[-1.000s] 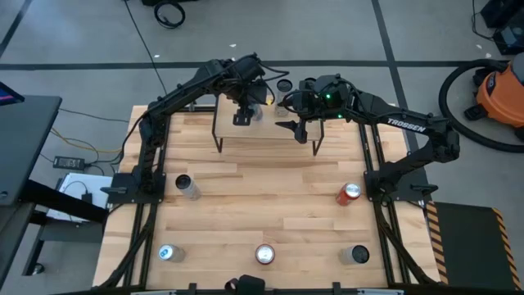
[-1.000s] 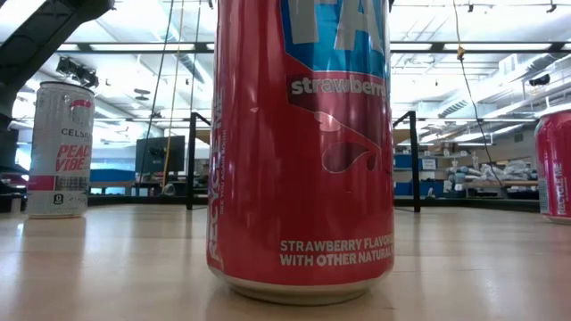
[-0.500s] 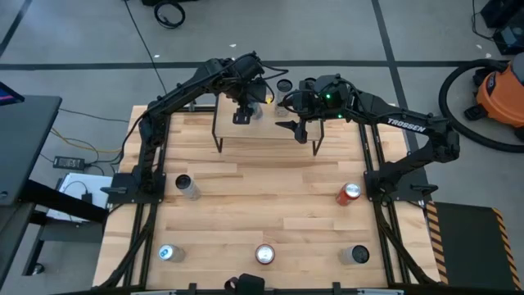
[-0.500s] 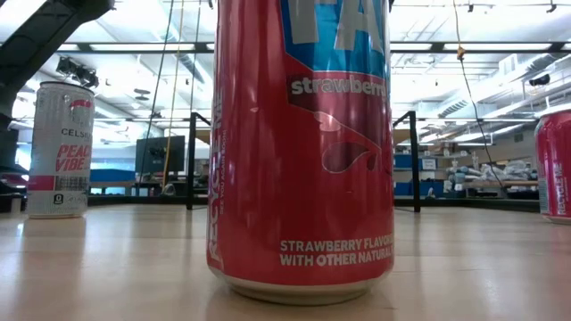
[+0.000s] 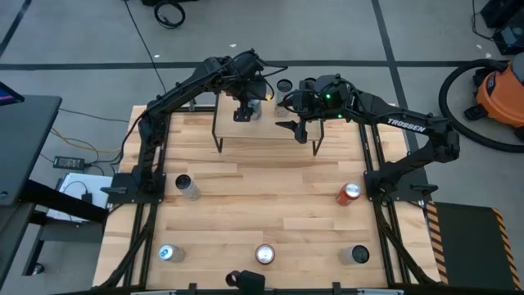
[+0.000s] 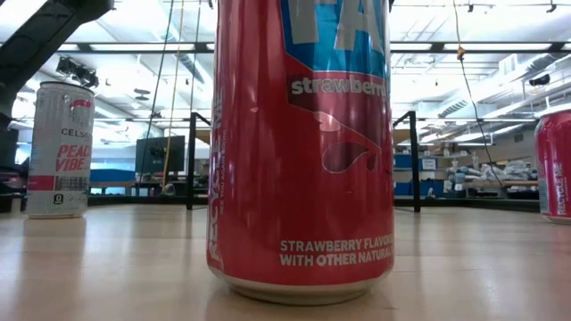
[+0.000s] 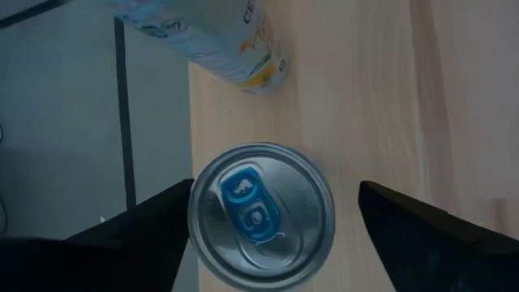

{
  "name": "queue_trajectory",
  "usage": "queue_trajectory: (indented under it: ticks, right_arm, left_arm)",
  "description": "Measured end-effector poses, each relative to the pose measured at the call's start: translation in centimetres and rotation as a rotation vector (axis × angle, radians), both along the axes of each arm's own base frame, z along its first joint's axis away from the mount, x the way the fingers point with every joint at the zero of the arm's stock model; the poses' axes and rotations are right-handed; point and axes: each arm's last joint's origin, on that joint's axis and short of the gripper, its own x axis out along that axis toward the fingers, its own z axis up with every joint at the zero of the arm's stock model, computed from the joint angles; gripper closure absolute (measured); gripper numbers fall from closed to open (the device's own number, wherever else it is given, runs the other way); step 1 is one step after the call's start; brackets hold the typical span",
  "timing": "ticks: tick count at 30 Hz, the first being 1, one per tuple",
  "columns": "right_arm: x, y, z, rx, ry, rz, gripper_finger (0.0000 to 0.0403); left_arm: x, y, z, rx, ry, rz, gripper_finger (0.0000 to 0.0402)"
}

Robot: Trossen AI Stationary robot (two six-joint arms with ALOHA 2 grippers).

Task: Place canned beverage on shelf
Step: Put the top blue soda can on the shelf

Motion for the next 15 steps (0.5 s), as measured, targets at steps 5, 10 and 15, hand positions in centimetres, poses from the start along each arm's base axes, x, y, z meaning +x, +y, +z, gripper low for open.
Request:
queue_trajectory:
  ticks: [5, 10, 15]
  right_arm:
    - [0.00, 0.00, 0.00, 0.000, 0.000, 0.000, 0.0101]
    - [0.00, 0.00, 0.00, 0.000, 0.000, 0.000, 0.0101]
    - [0.00, 0.00, 0.00, 0.000, 0.000, 0.000, 0.0101]
  left_arm:
    - [0.00, 0.14, 0.05, 0.019, 0.000, 0.019, 0.0049]
    - [0.11, 0.42, 0.20, 0.042, -0.020, 0.027, 0.0049]
    - [-0.39, 0.62, 0.74, 0.063, -0.029, 0.061, 0.0049]
